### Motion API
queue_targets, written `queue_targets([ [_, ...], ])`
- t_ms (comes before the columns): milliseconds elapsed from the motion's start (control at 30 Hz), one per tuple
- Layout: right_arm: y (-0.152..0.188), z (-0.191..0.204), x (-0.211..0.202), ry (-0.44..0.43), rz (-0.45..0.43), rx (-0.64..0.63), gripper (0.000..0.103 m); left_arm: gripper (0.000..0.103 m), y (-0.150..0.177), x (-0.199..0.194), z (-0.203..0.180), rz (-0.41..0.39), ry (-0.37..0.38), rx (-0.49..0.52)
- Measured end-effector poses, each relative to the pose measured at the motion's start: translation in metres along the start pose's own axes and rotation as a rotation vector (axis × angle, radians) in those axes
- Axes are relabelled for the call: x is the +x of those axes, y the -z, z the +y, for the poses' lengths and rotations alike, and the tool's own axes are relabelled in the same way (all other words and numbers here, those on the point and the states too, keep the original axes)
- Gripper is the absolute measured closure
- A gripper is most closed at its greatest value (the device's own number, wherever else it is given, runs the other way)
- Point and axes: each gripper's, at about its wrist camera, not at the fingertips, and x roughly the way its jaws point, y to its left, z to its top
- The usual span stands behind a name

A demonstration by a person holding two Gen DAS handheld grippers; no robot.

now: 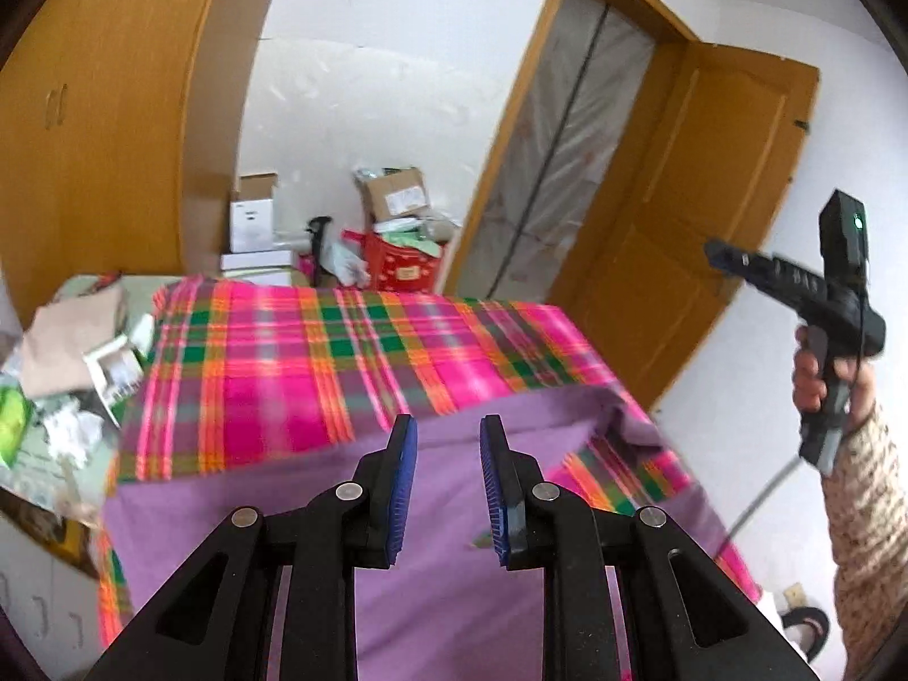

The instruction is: Fold clothes

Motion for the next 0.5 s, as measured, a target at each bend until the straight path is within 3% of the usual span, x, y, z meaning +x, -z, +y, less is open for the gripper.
queue_targets([
  [100,0.019,0.005,0.049,-0.028,0.087,-0.023,0.075,0.079,-0.007,0.024,0.021,0.037,-0.035,0.012],
  [300,0.079,0.0,0.149,-0.001,0.305,-0.165,0.075,0.079,0.023,0.104,0.058,0.237,-0.096,0.047],
  [400,0.104,-0.009,0.185,0.024,0.369,-0.209,0.074,0.079,0.037,0.139,0.07,0.302,-0.117,0.068],
  [500,0.115,-0.02,0.219,0.004,0.419,-0.218,0.066,0.079,0.036,0.168,0.086,0.337,-0.103,0.071],
])
